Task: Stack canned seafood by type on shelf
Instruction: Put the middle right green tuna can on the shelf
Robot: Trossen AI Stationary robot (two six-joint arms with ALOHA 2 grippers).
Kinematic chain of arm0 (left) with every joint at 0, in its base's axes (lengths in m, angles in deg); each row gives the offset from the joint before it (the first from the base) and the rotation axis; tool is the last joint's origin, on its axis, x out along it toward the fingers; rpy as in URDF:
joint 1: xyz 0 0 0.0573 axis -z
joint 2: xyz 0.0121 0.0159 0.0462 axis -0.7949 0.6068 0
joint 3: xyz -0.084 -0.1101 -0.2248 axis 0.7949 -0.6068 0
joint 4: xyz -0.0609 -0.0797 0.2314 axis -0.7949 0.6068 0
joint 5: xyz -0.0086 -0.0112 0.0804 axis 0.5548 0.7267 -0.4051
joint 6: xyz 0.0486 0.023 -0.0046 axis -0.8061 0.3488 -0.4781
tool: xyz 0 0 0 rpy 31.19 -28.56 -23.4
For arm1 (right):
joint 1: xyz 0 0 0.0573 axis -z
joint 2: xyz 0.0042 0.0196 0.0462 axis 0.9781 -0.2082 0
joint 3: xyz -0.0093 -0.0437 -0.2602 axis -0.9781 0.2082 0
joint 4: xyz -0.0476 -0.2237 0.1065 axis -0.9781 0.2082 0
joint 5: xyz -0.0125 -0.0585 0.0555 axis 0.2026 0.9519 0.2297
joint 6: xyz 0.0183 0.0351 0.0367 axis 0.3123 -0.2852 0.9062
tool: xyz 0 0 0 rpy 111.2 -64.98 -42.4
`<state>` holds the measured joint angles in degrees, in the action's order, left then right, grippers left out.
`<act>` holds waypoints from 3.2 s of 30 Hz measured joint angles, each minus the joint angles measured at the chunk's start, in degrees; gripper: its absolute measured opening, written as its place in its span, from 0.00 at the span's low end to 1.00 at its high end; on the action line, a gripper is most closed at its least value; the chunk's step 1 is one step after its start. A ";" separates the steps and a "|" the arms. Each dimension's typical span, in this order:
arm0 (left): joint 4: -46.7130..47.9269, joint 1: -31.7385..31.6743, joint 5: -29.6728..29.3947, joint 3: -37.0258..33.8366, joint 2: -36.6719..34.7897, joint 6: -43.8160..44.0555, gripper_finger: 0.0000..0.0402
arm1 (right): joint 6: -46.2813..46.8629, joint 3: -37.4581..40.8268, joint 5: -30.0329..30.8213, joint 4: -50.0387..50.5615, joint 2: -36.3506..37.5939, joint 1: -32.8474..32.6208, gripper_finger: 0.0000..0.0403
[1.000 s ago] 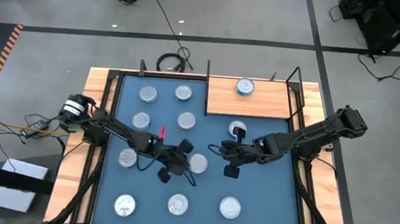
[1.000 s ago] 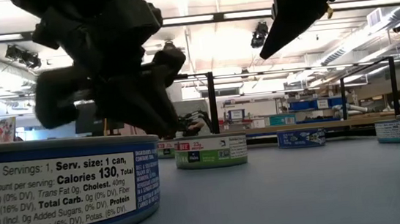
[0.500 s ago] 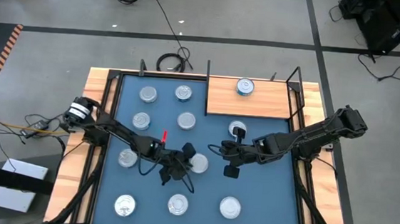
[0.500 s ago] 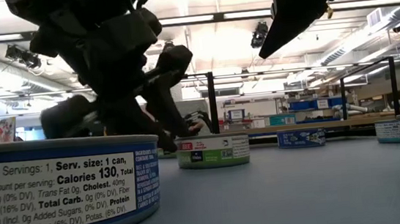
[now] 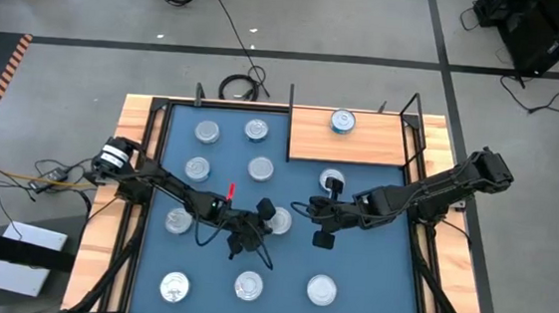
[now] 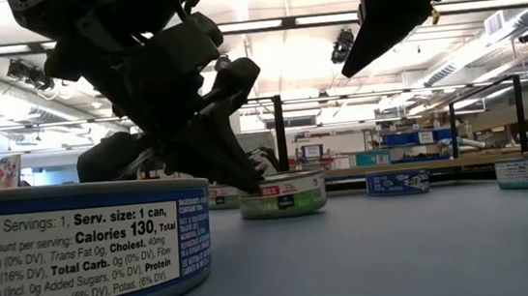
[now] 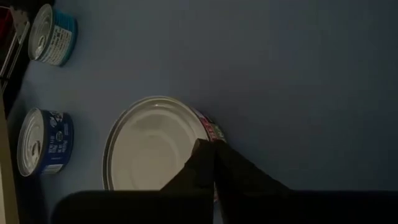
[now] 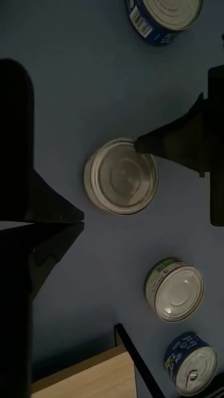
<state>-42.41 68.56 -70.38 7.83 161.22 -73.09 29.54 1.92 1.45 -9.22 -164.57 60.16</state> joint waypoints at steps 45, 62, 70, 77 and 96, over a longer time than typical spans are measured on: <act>3.54 -8.15 14.55 -0.23 -12.58 25.69 0.00 | -11.29 -0.04 14.70 -18.38 -14.68 -5.05 0.49; 0.70 -9.57 14.88 -0.17 -12.60 27.15 0.00 | -21.33 0.00 25.09 -28.32 -22.53 -5.64 0.68; -0.94 -9.55 15.70 -0.17 -12.60 27.75 0.00 | -23.73 -0.02 20.66 -30.80 -22.51 -4.92 0.45; -0.90 -10.19 22.11 -0.08 -12.63 34.02 0.02 | -26.41 -0.02 19.80 -31.79 -22.51 -5.30 0.35; -9.35 -10.10 21.56 -2.94 -18.82 35.20 0.33 | -24.46 0.02 30.46 -17.03 -14.46 -6.77 0.35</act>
<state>-51.76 58.47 -48.82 4.89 142.40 -37.90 5.08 1.95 31.91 -26.25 -179.03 53.39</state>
